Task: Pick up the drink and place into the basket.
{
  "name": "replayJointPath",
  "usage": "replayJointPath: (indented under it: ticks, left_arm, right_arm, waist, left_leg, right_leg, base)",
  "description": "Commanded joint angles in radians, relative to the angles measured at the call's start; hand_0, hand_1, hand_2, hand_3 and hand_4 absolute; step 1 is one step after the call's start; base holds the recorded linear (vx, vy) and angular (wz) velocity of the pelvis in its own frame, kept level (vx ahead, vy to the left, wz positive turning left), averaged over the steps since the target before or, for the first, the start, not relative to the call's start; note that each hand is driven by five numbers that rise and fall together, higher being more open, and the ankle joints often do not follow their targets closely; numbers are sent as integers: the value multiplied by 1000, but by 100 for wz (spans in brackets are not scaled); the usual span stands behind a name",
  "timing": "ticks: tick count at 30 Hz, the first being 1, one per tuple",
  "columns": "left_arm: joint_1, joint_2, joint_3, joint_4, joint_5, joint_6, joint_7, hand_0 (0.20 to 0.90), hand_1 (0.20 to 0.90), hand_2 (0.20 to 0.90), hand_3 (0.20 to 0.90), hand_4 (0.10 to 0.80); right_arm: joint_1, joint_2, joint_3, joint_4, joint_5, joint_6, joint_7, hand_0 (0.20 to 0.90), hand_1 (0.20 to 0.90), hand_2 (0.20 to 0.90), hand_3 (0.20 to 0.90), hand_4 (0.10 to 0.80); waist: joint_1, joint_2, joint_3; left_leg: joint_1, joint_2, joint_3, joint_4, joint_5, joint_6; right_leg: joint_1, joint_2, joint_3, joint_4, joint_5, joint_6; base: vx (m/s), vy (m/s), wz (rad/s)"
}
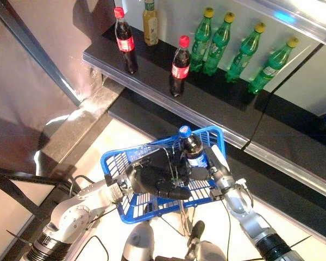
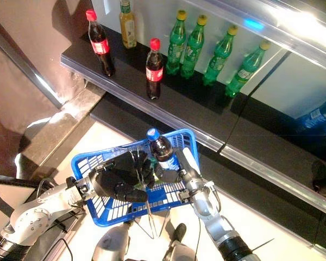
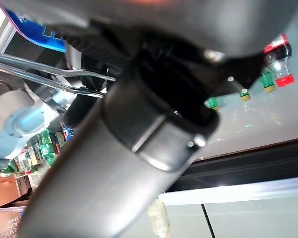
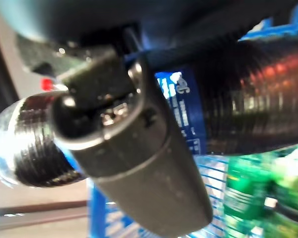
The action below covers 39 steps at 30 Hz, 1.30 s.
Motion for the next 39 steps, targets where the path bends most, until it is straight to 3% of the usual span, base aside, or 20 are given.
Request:
replayJointPath:
  ticks: [1, 25, 39]
  left_arm:
    - [-75, -173, -6, -261, -271, -204, -260, 300, 300, 300, 200, 100]
    - [-108, -192, -73, -263, -248, -192, -281, 300, 300, 300, 200, 100]
    - [-119, -207, -93, -265, -245, -189, -273, 300, 300, 300, 200, 100]
  right_arm:
    - [3, 1, 130, 7, -41, -141, -48, 300, 300, 300, 200, 100]
    - [-46, 32, 199, 189, -104, -35, -30, 300, 300, 300, 200, 100]
    - [-49, 63, 210, 262, -127, -36, -26, 300, 300, 300, 200, 100]
  waist:
    - [1, 2, -418]
    - [27, -3, -426]
    - [31, 2, -429]
  left_leg:
    - [44, 45, 79, -5, -83, -23]
    - [46, 40, 56, -5, -81, -27]
    - [51, 39, 53, -5, -84, -26]
  right_leg:
    - [21, -79, -37, 50, -48, 73]
    - [34, -86, -61, 45, -39, 78]
    - [38, -89, -65, 45, -40, 78]
  base:
    - [0, 0, 0]
    - [0, 0, 0]
    - [1, 0, 0]
